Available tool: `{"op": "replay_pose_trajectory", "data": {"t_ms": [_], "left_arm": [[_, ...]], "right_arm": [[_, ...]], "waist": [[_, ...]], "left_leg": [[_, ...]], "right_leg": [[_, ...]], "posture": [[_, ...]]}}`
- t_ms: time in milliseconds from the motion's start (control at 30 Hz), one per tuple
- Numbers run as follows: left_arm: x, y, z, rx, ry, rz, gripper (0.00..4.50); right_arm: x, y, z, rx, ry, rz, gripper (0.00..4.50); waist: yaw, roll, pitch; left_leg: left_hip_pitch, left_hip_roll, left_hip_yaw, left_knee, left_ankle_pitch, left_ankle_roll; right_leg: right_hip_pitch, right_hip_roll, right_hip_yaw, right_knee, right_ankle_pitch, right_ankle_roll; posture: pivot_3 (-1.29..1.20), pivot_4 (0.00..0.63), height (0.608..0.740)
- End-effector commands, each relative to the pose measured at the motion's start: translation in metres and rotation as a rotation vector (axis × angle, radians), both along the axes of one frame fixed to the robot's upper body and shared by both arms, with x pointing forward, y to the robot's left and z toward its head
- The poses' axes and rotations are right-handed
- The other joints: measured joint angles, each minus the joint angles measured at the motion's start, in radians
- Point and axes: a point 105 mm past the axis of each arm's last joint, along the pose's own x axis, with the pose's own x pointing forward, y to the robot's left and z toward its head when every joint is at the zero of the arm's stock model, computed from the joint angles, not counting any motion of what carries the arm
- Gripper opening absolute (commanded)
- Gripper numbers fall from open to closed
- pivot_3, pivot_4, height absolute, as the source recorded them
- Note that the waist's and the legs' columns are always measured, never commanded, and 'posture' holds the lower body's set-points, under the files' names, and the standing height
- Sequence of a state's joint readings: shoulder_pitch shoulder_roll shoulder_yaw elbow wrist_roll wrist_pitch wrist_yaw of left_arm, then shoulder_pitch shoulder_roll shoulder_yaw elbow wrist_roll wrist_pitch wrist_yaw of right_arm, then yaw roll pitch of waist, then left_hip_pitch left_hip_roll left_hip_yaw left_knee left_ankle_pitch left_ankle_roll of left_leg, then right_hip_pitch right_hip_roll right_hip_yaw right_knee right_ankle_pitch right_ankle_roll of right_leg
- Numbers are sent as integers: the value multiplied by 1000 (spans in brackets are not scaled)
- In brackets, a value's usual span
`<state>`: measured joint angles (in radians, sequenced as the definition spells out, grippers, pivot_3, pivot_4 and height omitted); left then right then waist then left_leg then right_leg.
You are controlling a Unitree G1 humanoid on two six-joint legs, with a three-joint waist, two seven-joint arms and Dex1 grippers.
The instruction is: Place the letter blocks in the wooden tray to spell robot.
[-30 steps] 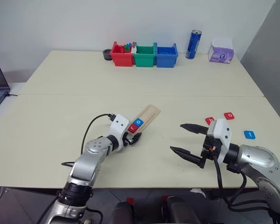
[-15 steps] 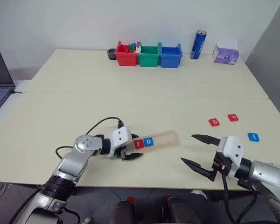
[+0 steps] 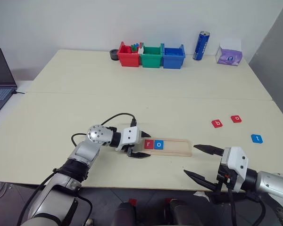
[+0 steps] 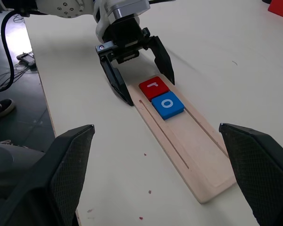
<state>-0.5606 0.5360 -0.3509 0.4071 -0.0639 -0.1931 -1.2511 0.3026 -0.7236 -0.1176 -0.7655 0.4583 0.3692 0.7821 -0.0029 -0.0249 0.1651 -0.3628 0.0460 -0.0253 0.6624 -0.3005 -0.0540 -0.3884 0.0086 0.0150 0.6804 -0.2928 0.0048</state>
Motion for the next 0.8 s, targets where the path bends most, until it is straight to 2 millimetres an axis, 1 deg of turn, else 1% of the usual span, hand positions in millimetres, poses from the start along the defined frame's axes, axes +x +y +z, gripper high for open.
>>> {"op": "replay_pose_trajectory", "data": {"t_ms": [33,200,433,500,533,567,800], "left_arm": [[-1,14,-18,74,65,26,3398],[-1,18,-22,62,93,57,3398],[-3,17,-25,48,123,73,3398],[-2,16,-24,39,133,84,4135],[-2,16,-23,37,134,85,4383],[-1,16,-23,36,134,84,4448],[4,13,-13,-1,49,71,4448]], "right_arm": [[-3,5,11,15,-36,18,4500],[-1,6,11,18,-33,20,4500],[1,4,11,13,-36,21,4500],[1,4,10,11,-37,23,4500],[1,4,10,10,-38,23,4500],[1,4,10,10,-38,24,4500],[1,4,9,12,-41,30,4500]], "waist": [[0,0,0],[-4,0,0],[-5,1,-1],[-5,1,-1],[-5,1,-1],[-5,1,-1],[-5,2,-1]], "left_leg": [[0,0,0,0,0,0],[0,1,0,0,0,0],[1,1,0,0,0,0],[1,1,0,0,0,0],[1,1,0,0,0,0],[1,1,0,0,0,0],[1,1,0,0,0,0]], "right_leg": [[0,0,0,0,0,0],[0,1,0,0,0,0],[0,1,0,1,0,0],[0,1,1,1,0,0],[0,1,0,1,0,0],[0,1,1,1,0,0],[0,1,1,1,0,0]], "posture": [[0,150,740],[0,150,740],[0,150,740],[0,150,740],[0,150,740],[0,150,740],[0,150,740]]}}
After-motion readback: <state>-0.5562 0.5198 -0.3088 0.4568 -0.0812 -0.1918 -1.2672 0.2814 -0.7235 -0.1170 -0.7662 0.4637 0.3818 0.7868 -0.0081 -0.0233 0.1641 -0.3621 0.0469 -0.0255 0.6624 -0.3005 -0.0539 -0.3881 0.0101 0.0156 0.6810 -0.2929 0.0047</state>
